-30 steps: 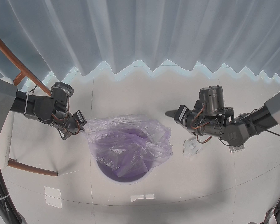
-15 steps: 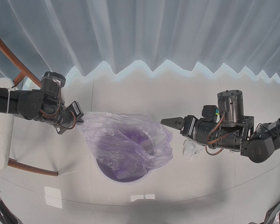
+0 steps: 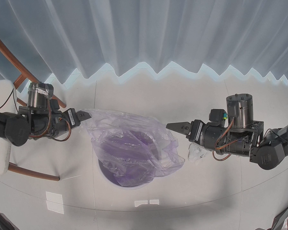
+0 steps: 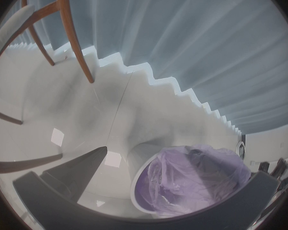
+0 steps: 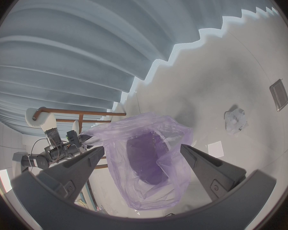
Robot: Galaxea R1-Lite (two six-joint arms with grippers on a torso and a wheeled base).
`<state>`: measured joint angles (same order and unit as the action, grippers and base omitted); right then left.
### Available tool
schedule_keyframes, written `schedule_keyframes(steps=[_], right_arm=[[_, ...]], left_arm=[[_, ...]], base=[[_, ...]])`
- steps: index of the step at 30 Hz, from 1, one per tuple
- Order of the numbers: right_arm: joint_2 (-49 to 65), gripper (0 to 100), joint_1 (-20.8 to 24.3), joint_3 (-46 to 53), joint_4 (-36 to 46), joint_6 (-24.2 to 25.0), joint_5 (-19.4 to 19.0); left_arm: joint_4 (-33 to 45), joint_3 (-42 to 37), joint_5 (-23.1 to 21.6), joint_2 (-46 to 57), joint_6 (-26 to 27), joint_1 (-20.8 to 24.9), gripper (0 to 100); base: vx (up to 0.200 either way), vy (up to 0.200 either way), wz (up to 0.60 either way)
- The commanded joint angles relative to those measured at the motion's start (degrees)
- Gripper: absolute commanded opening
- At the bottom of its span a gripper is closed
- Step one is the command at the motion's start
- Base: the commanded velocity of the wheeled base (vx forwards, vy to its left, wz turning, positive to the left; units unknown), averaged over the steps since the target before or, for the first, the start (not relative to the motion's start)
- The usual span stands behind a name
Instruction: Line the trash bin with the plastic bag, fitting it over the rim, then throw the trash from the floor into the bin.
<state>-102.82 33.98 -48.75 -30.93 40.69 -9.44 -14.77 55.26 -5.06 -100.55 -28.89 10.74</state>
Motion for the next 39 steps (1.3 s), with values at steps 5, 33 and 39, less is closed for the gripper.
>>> schedule_keyframes(steps=[5,33,39], right_arm=[[-0.1,100,0.8,2.6,-0.1,-0.5,0.9],[-3.4,100,12.3,5.9,-11.5,-0.2,7.2],[-5.1,100,18.1,4.6,-11.8,-0.4,7.3]], left_arm=[[-6.1,-12.6,-2.0,16.3,3.9,-0.8,100],[-16.3,-20.8,1.3,32.9,-11.9,2.4,100],[-17.3,-20.7,-1.9,32.6,-13.6,4.6,100]], base=[[0.0,0.0,0.0],[0.0,0.0,0.0],[0.0,0.0,0.0]])
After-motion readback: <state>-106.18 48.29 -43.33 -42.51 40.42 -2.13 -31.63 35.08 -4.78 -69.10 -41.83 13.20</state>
